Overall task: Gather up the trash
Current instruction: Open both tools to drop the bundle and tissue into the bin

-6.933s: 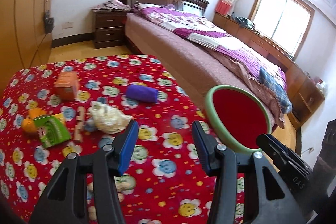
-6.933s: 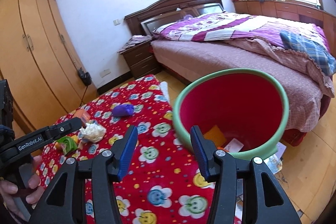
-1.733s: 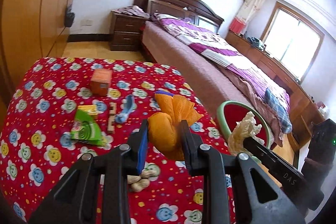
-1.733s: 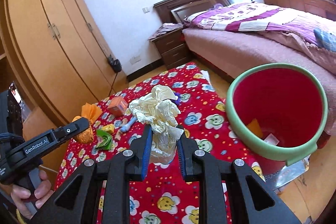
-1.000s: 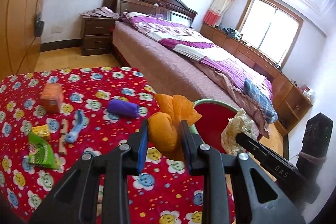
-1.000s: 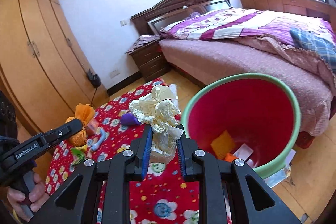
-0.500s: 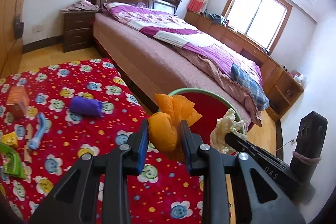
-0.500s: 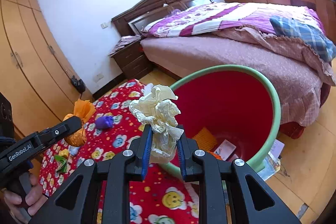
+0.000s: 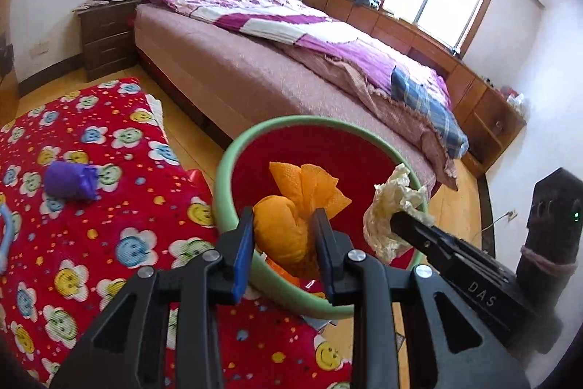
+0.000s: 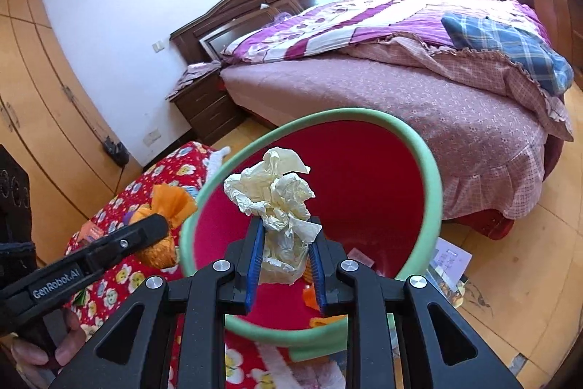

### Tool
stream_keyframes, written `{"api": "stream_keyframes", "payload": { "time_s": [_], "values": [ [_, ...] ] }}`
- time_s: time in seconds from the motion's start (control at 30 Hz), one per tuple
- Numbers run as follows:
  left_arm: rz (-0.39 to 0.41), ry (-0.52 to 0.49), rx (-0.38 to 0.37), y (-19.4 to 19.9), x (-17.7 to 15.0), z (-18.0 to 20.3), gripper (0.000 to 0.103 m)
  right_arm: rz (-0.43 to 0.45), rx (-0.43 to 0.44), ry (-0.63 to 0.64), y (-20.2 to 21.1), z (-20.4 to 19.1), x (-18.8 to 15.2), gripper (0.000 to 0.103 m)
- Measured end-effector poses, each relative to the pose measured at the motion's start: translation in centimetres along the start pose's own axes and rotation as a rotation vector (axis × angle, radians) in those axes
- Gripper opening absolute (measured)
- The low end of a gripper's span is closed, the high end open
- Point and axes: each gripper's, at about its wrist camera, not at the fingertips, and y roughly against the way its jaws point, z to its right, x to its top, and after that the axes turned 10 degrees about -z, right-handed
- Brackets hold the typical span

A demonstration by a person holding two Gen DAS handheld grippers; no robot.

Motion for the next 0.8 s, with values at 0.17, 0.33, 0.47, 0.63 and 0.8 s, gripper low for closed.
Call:
{"api": "stream_keyframes", "payload": {
  "time_s": [0.17, 0.33, 0.47, 0.63, 0.8],
  "values": [
    [-0.067, 0.002, -0.003, -2.3, 0.5, 0.4, 0.037, -0.021, 0.003, -0.029, -0.8, 1.8, 0.6, 0.031],
    [-0.084, 0.015, 0.034, -3.4, 0.2, 0.4, 0.048, -0.03, -0.002, -0.038, -1.1, 2.8, 0.7, 0.033],
    [-0.082, 0.012, 0.034, -3.2, 0.2, 0.4, 0.049, -0.024, -0.012, -0.043, -1.1, 3.0, 0.6, 0.045],
    [-0.072, 0.004, 0.041, -2.2, -0.2, 0.4, 0.049, -0.021, -0.016, -0.047, -1.1, 2.9, 0.4, 0.055],
    [-0.047, 0.015, 0.034, -0.6, -0.7, 0.0, 0.049, -0.003, -0.025, -0.035, -0.4, 2.0, 0.2, 0.064]
  ]
}}
